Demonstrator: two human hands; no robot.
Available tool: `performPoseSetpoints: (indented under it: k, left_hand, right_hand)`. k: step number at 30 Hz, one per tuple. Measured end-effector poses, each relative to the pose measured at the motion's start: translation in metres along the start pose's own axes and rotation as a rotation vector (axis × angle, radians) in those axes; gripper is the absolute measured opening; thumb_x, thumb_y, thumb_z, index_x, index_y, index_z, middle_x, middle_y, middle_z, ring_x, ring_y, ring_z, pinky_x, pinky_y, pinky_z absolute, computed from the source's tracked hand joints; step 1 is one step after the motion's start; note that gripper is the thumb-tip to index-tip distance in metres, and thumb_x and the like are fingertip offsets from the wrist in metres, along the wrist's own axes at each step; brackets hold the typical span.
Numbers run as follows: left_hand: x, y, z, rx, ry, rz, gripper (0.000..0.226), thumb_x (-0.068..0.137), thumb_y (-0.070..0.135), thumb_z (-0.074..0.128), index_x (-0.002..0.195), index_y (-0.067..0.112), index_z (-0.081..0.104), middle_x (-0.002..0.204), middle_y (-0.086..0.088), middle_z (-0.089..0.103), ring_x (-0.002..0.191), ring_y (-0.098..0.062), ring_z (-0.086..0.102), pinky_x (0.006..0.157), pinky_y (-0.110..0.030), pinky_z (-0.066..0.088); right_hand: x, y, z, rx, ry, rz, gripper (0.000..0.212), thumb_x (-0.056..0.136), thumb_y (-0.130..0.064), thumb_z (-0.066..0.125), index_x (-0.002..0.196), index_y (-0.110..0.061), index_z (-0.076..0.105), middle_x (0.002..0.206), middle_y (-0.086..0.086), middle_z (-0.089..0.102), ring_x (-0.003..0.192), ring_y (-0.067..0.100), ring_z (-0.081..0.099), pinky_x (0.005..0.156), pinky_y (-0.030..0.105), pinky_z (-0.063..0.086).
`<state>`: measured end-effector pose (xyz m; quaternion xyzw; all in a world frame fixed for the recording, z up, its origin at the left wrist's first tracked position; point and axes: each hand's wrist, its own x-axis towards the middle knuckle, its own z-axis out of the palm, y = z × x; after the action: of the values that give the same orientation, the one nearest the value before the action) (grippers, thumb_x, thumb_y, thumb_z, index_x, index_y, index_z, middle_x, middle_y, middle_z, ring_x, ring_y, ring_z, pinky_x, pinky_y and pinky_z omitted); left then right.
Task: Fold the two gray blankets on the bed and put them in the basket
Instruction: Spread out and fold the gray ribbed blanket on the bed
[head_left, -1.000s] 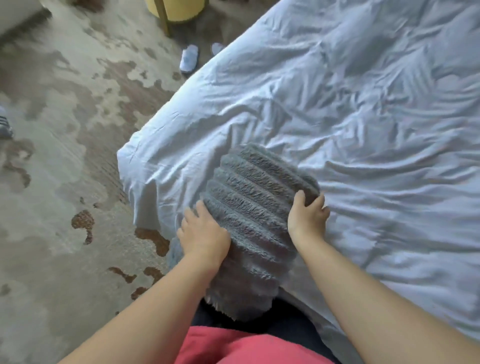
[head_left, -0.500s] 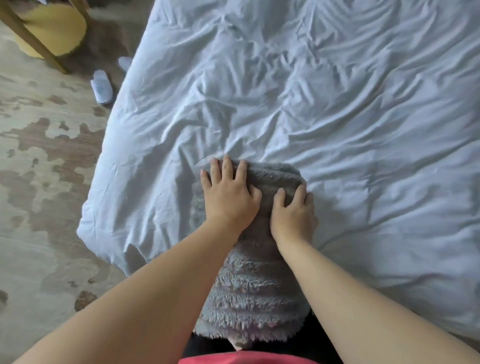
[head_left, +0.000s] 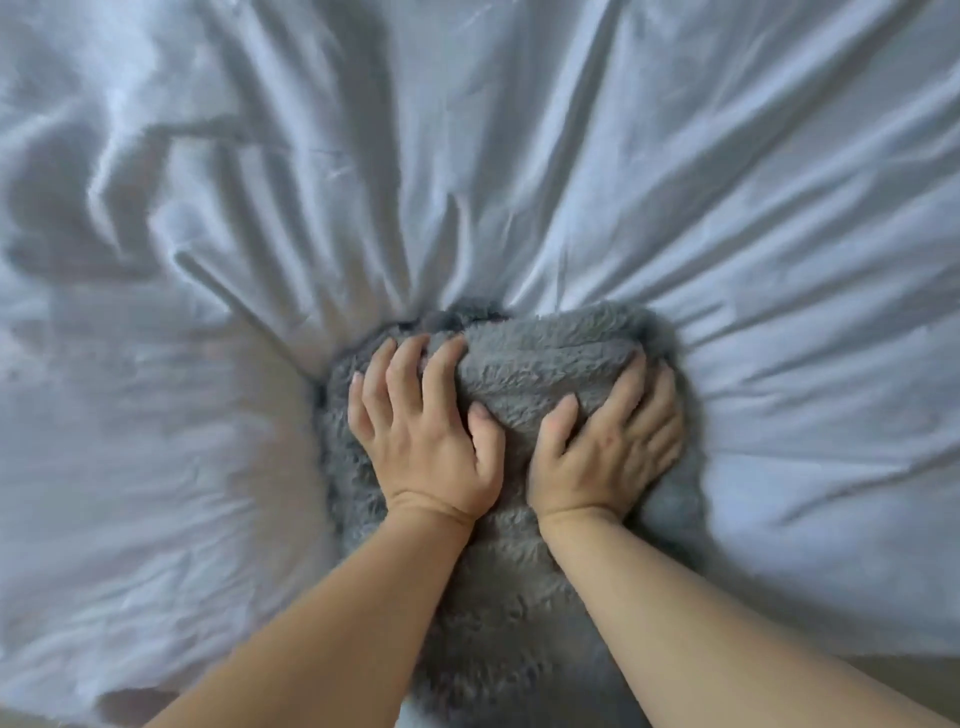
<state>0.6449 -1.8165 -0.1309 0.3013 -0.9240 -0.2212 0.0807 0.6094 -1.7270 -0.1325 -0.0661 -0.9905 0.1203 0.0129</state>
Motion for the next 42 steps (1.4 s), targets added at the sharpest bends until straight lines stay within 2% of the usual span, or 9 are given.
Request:
performPoseSetpoints:
  k: [4, 9, 17, 21, 30, 33, 36, 39, 42]
  left_hand:
    - [0.004, -0.001, 0.012, 0.027, -0.005, -0.017, 0.052, 0.074, 0.035, 0.040, 0.118, 0.014, 0.059, 0.122, -0.016, 0.057, 0.124, -0.029, 0.035, 0.107, -0.048, 0.018]
    - [0.009, 0.016, -0.019, 0.033, -0.074, -0.058, 0.052, 0.075, 0.035, 0.039, 0.118, 0.016, 0.061, 0.124, -0.010, 0.056, 0.125, -0.031, 0.040, 0.108, -0.053, 0.023]
    - [0.013, -0.006, 0.020, 0.065, -0.003, 0.015, 0.052, 0.075, 0.033, 0.038, 0.118, 0.012, 0.057, 0.123, -0.016, 0.055, 0.123, -0.028, 0.034, 0.106, -0.052, 0.022]
    - [0.014, 0.001, 0.009, 0.085, 0.001, -0.008, 0.053, 0.076, 0.034, 0.037, 0.120, 0.013, 0.058, 0.123, -0.013, 0.055, 0.124, -0.034, 0.042, 0.105, -0.055, 0.025]
    - [0.013, 0.008, -0.003, 0.058, 0.018, -0.026, 0.057, 0.078, 0.037, 0.031, 0.123, 0.013, 0.056, 0.126, -0.012, 0.054, 0.125, -0.033, 0.042, 0.107, -0.044, 0.023]
    - [0.016, 0.010, -0.016, 0.027, -0.056, -0.062, 0.058, 0.079, 0.036, 0.032, 0.127, 0.014, 0.053, 0.132, -0.011, 0.050, 0.129, -0.032, 0.037, 0.108, -0.042, 0.020]
    - [0.021, 0.016, -0.042, 0.023, -0.194, -0.067, 0.056, 0.081, 0.036, 0.031, 0.130, 0.014, 0.049, 0.136, -0.012, 0.046, 0.130, -0.031, 0.034, 0.108, -0.044, 0.019]
    - [0.032, 0.029, -0.070, 0.189, -0.404, -0.005, 0.047, 0.089, 0.033, 0.031, 0.129, 0.010, 0.044, 0.136, -0.019, 0.043, 0.128, -0.037, 0.035, 0.107, -0.050, 0.024]
    - [0.045, 0.057, -0.104, 0.461, -0.535, 0.138, 0.051, 0.093, 0.030, 0.026, 0.138, 0.010, 0.037, 0.142, -0.021, 0.038, 0.131, -0.040, 0.033, 0.108, -0.051, 0.022]
  right_hand:
    - [0.005, 0.006, 0.014, -0.040, 0.058, 0.026, 0.071, 0.084, -0.046, 0.030, 0.134, 0.000, 0.050, 0.133, 0.026, 0.050, 0.119, 0.045, 0.049, 0.100, 0.048, 0.034]
    - [0.008, -0.005, -0.018, 0.009, -0.009, 0.035, 0.071, 0.084, -0.048, 0.027, 0.136, -0.005, 0.050, 0.134, 0.022, 0.050, 0.122, 0.042, 0.048, 0.102, 0.048, 0.035]
    - [0.010, 0.002, 0.021, 0.024, 0.074, 0.031, 0.066, 0.084, -0.045, 0.033, 0.131, -0.003, 0.053, 0.131, 0.024, 0.051, 0.118, 0.042, 0.048, 0.102, 0.050, 0.034]
    - [0.010, 0.000, 0.007, 0.039, 0.071, 0.035, 0.065, 0.082, -0.045, 0.038, 0.131, -0.005, 0.055, 0.130, 0.023, 0.053, 0.118, 0.042, 0.050, 0.102, 0.050, 0.035]
    - [0.011, -0.005, -0.021, 0.115, 0.044, 0.108, 0.065, 0.071, -0.047, 0.048, 0.126, -0.014, 0.059, 0.126, 0.018, 0.057, 0.114, 0.038, 0.052, 0.099, 0.048, 0.036]
    - [0.008, -0.004, -0.043, 0.125, 0.008, 0.117, 0.064, 0.075, -0.048, 0.050, 0.131, -0.017, 0.056, 0.129, 0.015, 0.056, 0.118, 0.035, 0.049, 0.101, 0.046, 0.033]
    - [0.001, -0.005, -0.073, 0.194, -0.125, 0.087, 0.063, 0.087, -0.047, 0.051, 0.143, -0.020, 0.042, 0.145, 0.013, 0.043, 0.133, 0.031, 0.037, 0.111, 0.043, 0.023]
    - [-0.011, 0.006, -0.112, 0.247, -0.297, 0.078, 0.064, 0.094, -0.048, 0.043, 0.151, -0.024, 0.025, 0.158, 0.006, 0.025, 0.144, 0.024, 0.021, 0.118, 0.039, 0.014]
    - [-0.045, 0.018, -0.153, 0.179, -0.299, 0.256, 0.065, 0.096, -0.050, 0.038, 0.151, -0.019, 0.023, 0.155, 0.004, 0.029, 0.142, 0.024, 0.025, 0.117, 0.044, 0.017]
